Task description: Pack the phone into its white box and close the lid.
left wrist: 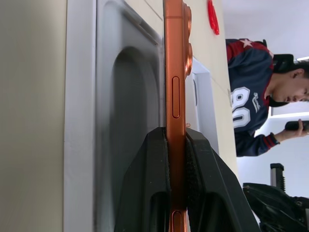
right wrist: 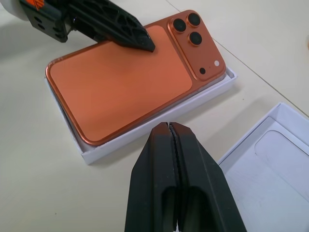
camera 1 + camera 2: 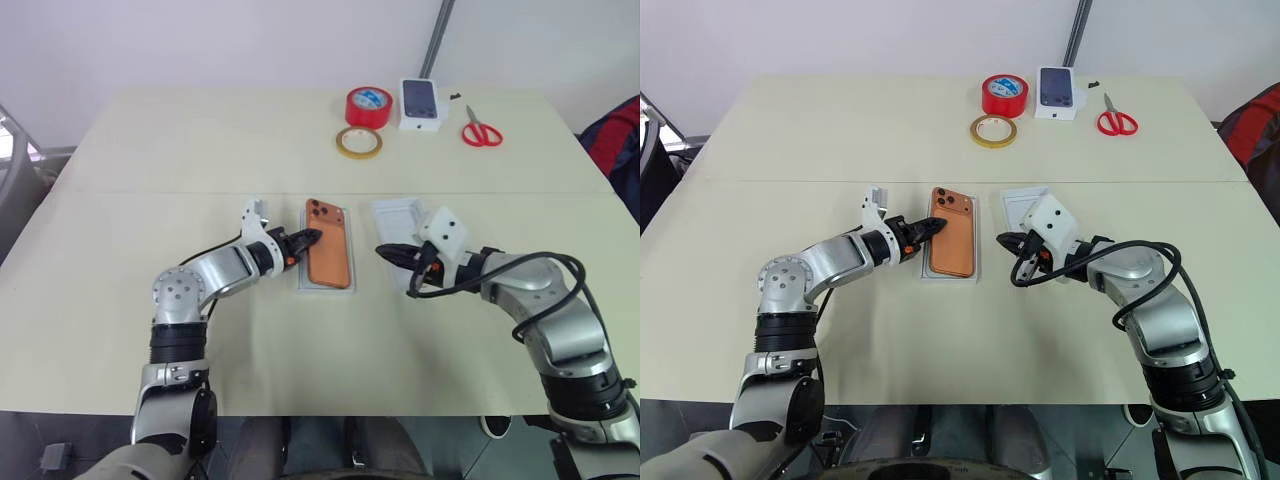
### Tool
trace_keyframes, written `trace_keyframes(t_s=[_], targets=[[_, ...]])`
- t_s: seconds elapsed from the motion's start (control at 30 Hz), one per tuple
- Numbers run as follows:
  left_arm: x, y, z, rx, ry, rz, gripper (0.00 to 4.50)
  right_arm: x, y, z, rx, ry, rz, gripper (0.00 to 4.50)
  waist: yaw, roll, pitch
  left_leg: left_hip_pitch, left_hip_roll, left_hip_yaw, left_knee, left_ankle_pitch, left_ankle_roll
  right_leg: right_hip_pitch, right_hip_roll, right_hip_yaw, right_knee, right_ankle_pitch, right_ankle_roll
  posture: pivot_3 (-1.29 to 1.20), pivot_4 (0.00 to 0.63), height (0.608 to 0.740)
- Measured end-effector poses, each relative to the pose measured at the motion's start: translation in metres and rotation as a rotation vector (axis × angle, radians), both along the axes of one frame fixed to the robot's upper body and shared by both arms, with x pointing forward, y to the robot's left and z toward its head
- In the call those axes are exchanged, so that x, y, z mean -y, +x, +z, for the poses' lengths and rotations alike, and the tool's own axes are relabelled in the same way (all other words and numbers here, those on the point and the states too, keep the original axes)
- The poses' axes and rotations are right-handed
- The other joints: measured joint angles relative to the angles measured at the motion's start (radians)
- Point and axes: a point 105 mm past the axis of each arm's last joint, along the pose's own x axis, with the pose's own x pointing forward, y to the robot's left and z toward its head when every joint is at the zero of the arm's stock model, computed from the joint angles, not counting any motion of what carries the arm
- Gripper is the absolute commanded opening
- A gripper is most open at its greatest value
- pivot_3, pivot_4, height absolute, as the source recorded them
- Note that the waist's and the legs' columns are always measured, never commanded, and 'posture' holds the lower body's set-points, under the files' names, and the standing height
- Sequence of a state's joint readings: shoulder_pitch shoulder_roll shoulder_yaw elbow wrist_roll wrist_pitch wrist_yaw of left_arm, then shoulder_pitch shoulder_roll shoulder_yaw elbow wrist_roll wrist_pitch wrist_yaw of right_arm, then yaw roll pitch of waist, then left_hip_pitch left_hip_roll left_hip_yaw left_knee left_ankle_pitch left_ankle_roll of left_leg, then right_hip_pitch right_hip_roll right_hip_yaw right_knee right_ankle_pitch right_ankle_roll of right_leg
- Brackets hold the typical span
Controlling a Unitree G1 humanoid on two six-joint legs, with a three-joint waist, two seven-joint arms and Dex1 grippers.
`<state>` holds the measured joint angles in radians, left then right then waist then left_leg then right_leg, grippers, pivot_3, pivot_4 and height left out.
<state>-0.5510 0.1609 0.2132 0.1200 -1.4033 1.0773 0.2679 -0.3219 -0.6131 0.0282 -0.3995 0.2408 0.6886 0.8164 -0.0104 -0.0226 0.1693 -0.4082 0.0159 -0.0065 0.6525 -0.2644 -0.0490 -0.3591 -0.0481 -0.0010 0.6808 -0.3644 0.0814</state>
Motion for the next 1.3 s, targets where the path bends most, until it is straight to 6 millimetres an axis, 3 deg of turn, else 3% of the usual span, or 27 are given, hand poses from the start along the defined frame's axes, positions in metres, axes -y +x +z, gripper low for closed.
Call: trace_keyframes(t_s=[0.1, 0.23, 0.4, 0.6, 0.7, 0.8, 0.9, 1.0, 1.2, 1.3], targets=[[0.001, 0.000, 0.000, 0.003, -0.005, -0.004, 1.76, 0.002, 0.000, 0.000, 0.003, -0.015, -0.006, 0.00, 0.000, 0.000, 0.000, 0.000, 0.000, 0.000, 0.000, 0.000, 0.000, 0.000, 0.000, 0.000, 0.000, 0.000, 0.000, 0.00, 0.150, 0.740], [0.001, 0.000, 0.005, 0.024, -0.016, -0.012, 3.79, 0.003, 0.000, 0.000, 0.007, -0.025, -0.004, 0.00, 0.001, 0.000, 0.000, 0.000, 0.000, 0.000, 0.000, 0.000, 0.000, 0.000, 0.000, 0.000, 0.000, 0.000, 0.000, 0.00, 0.150, 0.740], [-0.010, 0.001, 0.018, 0.092, 0.039, 0.002, 3.79, 0.000, 0.000, -0.001, 0.008, -0.034, 0.010, 0.00, -0.002, 0.000, 0.000, 0.000, 0.000, 0.000, 0.000, 0.000, 0.000, 0.000, 0.000, 0.000, 0.000, 0.000, 0.000, 0.00, 0.150, 0.740], [-0.040, -0.008, 0.051, 0.290, 0.233, -0.005, 3.79, -0.001, 0.008, 0.000, 0.030, -0.084, -0.008, 0.00, -0.002, 0.000, 0.000, 0.001, 0.000, 0.000, 0.000, 0.000, -0.001, 0.000, 0.000, 0.000, 0.000, 0.000, 0.000, 0.00, 0.150, 0.740], [-0.049, -0.012, 0.053, 0.344, 0.348, -0.026, 3.79, -0.003, 0.013, -0.003, 0.034, -0.115, -0.018, 0.00, 0.000, 0.000, 0.000, 0.000, 0.000, 0.000, 0.000, 0.000, -0.001, 0.001, 0.000, 0.000, 0.000, 0.000, 0.000, 0.00, 0.150, 0.740], [-0.055, -0.012, 0.045, 0.368, 0.443, -0.036, 2.97, -0.008, 0.020, -0.003, 0.040, -0.151, -0.025, 0.00, -0.001, 0.001, 0.000, 0.001, 0.000, 0.000, 0.000, 0.000, -0.001, 0.000, 0.000, 0.000, 0.000, 0.000, 0.000, 0.00, 0.150, 0.740], [-0.067, -0.009, 0.028, 0.419, 0.688, -0.058, 1.45, -0.008, 0.033, -0.006, 0.030, -0.205, -0.082, 0.00, -0.004, 0.001, 0.001, 0.001, 0.000, 0.000, -0.002, 0.001, -0.001, 0.000, 0.001, 0.000, 0.000, 0.000, 0.000, 0.00, 0.150, 0.740], [-0.066, -0.006, 0.011, 0.448, 0.808, -0.096, 0.05, -0.009, 0.041, -0.015, 0.015, -0.273, -0.113, 0.00, 0.001, 0.002, 0.001, 0.000, 0.000, 0.000, -0.002, 0.001, -0.001, -0.001, 0.000, 0.000, -0.001, 0.000, 0.000, 0.00, 0.150, 0.740], [-0.043, 0.000, -0.012, 0.456, 0.847, -0.183, 0.05, -0.026, 0.048, -0.039, 0.036, -0.404, -0.097, 0.00, -0.001, 0.002, 0.001, -0.001, 0.000, 0.000, -0.001, 0.000, 0.000, -0.001, 0.000, 0.000, 0.000, 0.000, 0.000, 0.00, 0.150, 0.740], [-0.028, 0.004, -0.017, 0.476, 0.851, -0.231, 0.05, -0.036, 0.055, -0.040, 0.058, -0.407, -0.093, 0.00, -0.004, 0.001, 0.001, -0.001, 0.000, 0.000, -0.001, 0.000, 0.000, -0.001, 0.000, 0.000, 0.001, 0.000, 0.000, 0.00, 0.150, 0.740]])
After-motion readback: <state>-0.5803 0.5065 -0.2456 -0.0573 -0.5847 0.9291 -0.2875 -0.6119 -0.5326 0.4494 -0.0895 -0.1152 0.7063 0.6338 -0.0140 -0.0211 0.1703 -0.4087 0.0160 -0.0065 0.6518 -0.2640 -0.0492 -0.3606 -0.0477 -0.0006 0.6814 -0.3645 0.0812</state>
